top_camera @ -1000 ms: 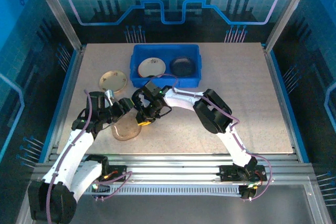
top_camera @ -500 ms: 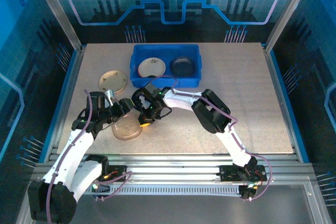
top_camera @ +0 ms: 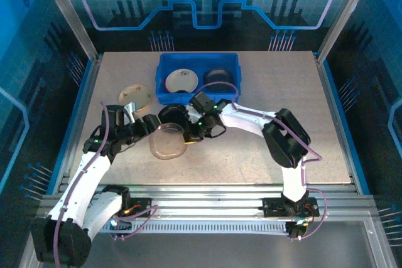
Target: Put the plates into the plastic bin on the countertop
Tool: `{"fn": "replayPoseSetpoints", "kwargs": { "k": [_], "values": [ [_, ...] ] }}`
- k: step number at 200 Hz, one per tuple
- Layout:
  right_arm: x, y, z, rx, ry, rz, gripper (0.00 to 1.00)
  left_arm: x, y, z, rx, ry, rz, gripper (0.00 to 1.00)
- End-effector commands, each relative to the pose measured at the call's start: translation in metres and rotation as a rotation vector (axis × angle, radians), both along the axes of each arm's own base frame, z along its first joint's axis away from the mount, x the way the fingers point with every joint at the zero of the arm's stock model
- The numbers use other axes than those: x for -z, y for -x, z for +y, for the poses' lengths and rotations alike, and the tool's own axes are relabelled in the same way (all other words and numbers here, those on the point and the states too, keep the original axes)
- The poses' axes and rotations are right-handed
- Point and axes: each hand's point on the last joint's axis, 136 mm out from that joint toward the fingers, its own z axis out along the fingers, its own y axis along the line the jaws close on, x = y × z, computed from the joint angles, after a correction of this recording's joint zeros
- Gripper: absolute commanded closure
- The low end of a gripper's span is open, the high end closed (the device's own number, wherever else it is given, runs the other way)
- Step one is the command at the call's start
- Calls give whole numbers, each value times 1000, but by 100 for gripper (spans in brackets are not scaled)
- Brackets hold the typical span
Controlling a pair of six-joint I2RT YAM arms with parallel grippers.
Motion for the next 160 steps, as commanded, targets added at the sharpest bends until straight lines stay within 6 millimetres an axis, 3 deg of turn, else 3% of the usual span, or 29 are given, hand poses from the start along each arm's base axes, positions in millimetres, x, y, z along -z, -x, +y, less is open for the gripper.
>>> {"fn": "replayPoseSetpoints", "kwargs": {
  "k": [1, 66, 79, 97, 112, 160],
  "values": [
    [-6, -5, -21, 59, 6, -3, 100, 3, 1, -8, 50, -69, 3, 29],
    [-37, -17, -42, 129, -44, -47, 100, 31, -11, -36, 121, -123, 61, 37],
    [-42, -17, -42, 128, -50, -54, 100, 35, -14, -36, 118, -129, 76, 47],
    [-46, -16, -43, 124, -56, -60, 100, 36, -19, -38, 111, -123, 77, 79],
    [-48, -16, -44, 125, -55, -63, 100, 36, -23, -39, 108, -117, 74, 100],
    [-46, -24, -54, 161, -70, -57, 96, 10, -33, -45, 119, -97, 3, 100]
  ]
}}
